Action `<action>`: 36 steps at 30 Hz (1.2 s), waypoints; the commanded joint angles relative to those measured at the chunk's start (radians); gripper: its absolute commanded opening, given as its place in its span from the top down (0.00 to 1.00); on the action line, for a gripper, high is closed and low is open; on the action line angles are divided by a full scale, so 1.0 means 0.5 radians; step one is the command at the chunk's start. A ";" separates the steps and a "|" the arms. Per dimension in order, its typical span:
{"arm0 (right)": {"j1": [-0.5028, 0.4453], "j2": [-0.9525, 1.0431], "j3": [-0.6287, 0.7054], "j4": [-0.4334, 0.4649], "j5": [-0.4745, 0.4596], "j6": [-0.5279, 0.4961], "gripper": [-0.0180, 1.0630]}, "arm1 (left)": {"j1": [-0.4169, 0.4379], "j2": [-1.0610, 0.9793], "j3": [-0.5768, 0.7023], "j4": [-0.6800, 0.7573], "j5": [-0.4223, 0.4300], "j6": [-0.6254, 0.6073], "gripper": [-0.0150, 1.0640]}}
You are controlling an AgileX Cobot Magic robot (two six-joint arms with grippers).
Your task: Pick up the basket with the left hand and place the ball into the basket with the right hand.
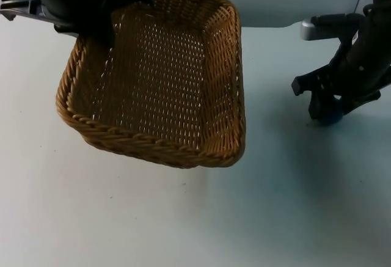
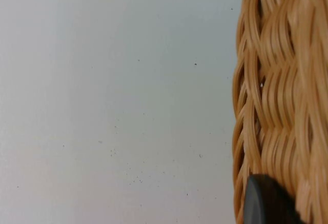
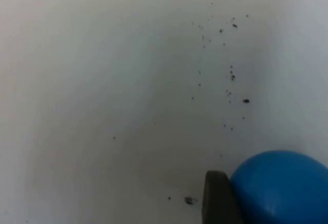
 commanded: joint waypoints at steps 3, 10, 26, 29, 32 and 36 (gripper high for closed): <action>-0.007 -0.017 -0.014 -0.021 0.015 0.046 0.99 | -0.009 -0.037 -0.021 -0.016 -0.031 -0.021 0.99; -0.007 -0.148 -0.151 -0.016 0.226 0.046 0.99 | -0.009 -0.037 -0.021 -0.016 -0.031 -0.021 0.99; 0.041 -0.545 -0.476 -0.017 0.585 0.012 0.99 | -0.009 -0.037 -0.021 -0.019 -0.032 -0.021 0.99; 0.075 -0.560 -0.522 -0.027 0.620 -0.011 0.99 | -0.009 -0.037 -0.021 -0.019 -0.032 -0.021 0.99; 0.121 -0.565 -0.572 -0.027 0.641 -0.014 0.99 | -0.009 -0.037 -0.021 -0.023 -0.032 -0.021 0.99; 0.246 -0.578 -0.615 -0.019 0.524 -0.021 0.99 | -0.009 -0.037 -0.021 -0.023 -0.032 -0.021 0.99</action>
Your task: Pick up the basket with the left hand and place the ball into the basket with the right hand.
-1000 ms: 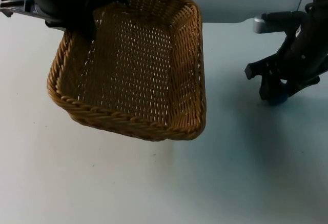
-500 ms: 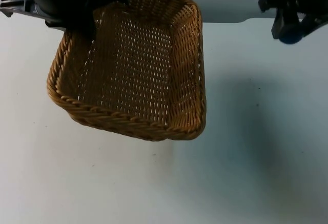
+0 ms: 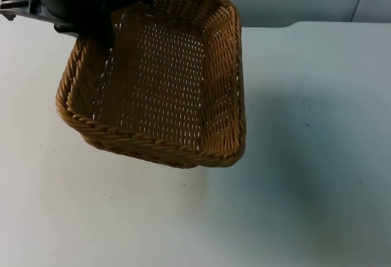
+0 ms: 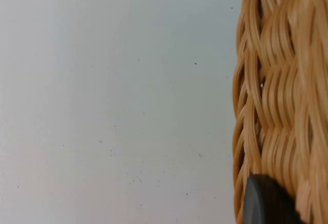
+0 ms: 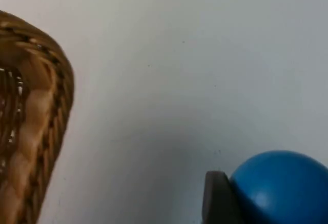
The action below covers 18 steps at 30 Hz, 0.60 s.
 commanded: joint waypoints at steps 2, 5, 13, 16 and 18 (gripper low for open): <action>0.113 -0.046 -0.023 0.008 -0.105 -0.013 0.99 | -0.009 -0.037 -0.021 -0.023 -0.032 -0.021 0.99; 0.186 -0.043 -0.052 0.008 -0.115 -0.013 0.99 | -0.009 -0.037 -0.021 -0.028 -0.032 -0.021 0.99; 0.420 -0.038 -0.120 0.016 -0.183 -0.004 0.99 | -0.009 -0.037 -0.021 -0.088 -0.039 -0.021 0.99; 0.464 -0.038 -0.120 0.016 -0.183 -0.030 0.99 | -0.009 -0.037 -0.021 -0.088 -0.039 -0.021 0.99; 0.497 -0.034 -0.117 0.110 -0.224 -0.158 0.99 | -0.009 -0.037 -0.021 -0.088 -0.048 -0.021 0.99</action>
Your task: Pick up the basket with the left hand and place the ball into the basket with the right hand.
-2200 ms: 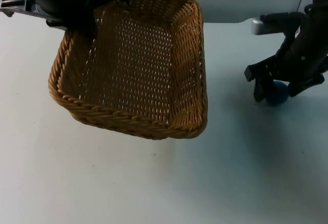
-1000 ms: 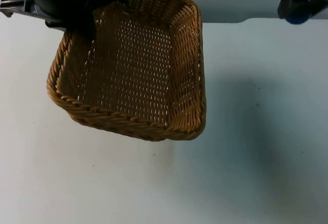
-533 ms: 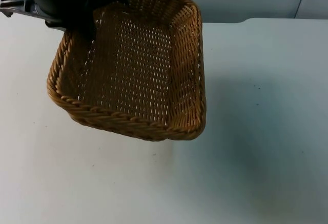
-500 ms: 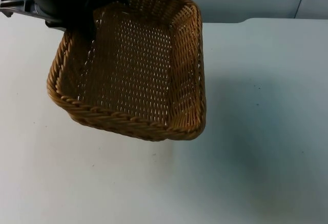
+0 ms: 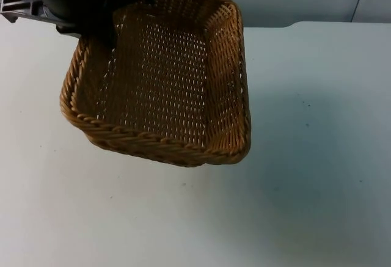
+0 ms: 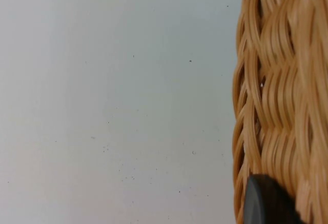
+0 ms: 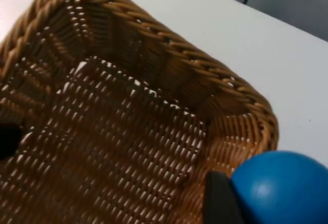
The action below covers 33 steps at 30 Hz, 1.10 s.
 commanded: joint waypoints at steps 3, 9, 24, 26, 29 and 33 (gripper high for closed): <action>0.032 -0.009 -0.014 0.357 -0.066 -0.337 0.99 | -0.009 -0.037 -0.021 -0.038 -0.053 -0.021 0.99; 0.032 0.013 -0.014 0.546 -0.058 -0.501 0.91 | -0.009 -0.037 -0.021 -0.038 -0.053 -0.021 0.99; 0.032 0.208 -0.014 0.570 -0.107 -0.541 0.86 | -0.009 -0.037 -0.021 -0.024 -0.078 -0.021 0.99; 0.032 0.212 -0.014 0.570 -0.107 -0.541 0.87 | -0.009 -0.037 -0.021 -0.024 -0.078 -0.021 0.99; 0.032 0.245 -0.010 0.570 -0.117 -0.545 0.98 | -0.009 -0.037 -0.021 -0.024 -0.083 -0.021 0.99; 0.027 0.249 -0.010 0.630 -0.126 -0.605 0.98 | -0.009 -0.037 -0.021 -0.024 -0.097 -0.021 0.99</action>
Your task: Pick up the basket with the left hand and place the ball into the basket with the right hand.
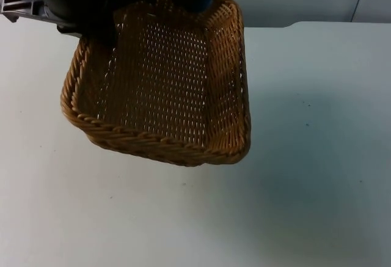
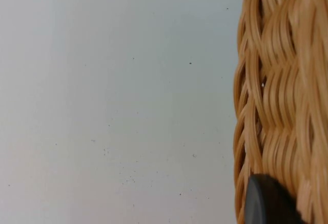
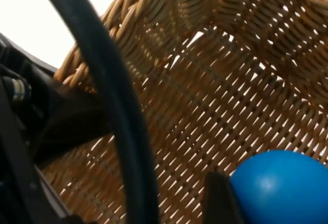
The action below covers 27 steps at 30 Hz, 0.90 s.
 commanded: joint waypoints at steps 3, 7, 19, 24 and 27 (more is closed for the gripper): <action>-0.004 0.005 -0.010 0.009 -0.024 -0.115 0.98 | 0.010 -0.037 -0.021 -0.056 -0.095 -0.023 0.99; -0.019 0.005 -0.010 0.042 0.015 -0.159 0.98 | 0.078 -0.037 -0.021 -0.101 -0.105 -0.023 0.99; -0.033 0.009 -0.010 0.121 0.059 -0.305 0.98 | 0.223 -0.037 -0.045 -0.255 -0.104 0.012 0.99; -0.033 0.033 -0.010 0.121 0.012 -0.305 0.98 | 0.219 -0.037 -0.100 -0.424 -0.094 0.124 0.99; -0.033 0.073 -0.010 0.096 0.027 -0.305 0.98 | 0.219 -0.037 -0.122 -0.506 -0.079 0.175 0.99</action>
